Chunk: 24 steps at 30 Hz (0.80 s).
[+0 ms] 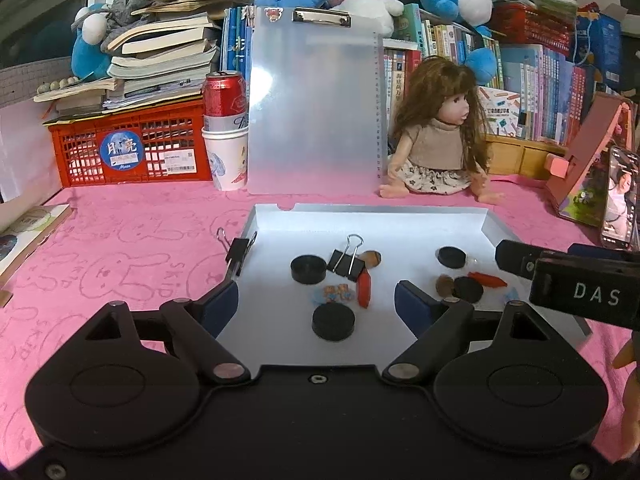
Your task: Organize rigid objects
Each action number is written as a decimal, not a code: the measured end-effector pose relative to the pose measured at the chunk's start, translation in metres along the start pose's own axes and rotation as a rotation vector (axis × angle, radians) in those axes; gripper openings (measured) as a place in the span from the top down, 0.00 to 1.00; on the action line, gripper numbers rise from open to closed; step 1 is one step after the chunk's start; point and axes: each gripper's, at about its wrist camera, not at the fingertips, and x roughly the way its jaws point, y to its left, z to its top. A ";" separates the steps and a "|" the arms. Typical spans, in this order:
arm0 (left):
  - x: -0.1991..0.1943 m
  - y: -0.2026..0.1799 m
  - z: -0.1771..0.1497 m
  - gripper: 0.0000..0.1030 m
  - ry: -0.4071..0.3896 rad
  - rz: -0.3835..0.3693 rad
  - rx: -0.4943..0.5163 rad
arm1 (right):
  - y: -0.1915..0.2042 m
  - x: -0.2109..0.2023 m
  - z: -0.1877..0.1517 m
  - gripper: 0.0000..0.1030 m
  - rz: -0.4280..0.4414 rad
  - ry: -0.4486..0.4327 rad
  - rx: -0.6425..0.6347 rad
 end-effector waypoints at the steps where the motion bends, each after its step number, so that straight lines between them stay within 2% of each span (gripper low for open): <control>1: -0.003 0.000 -0.002 0.18 0.001 -0.001 -0.003 | -0.001 -0.002 -0.001 0.09 -0.001 -0.003 0.002; 9: -0.020 0.007 -0.025 0.17 0.004 0.000 -0.031 | -0.004 -0.022 -0.014 0.02 -0.002 -0.016 0.009; 24: -0.025 0.015 -0.061 0.16 0.051 0.010 -0.034 | 0.003 -0.033 -0.049 0.00 0.004 0.043 -0.048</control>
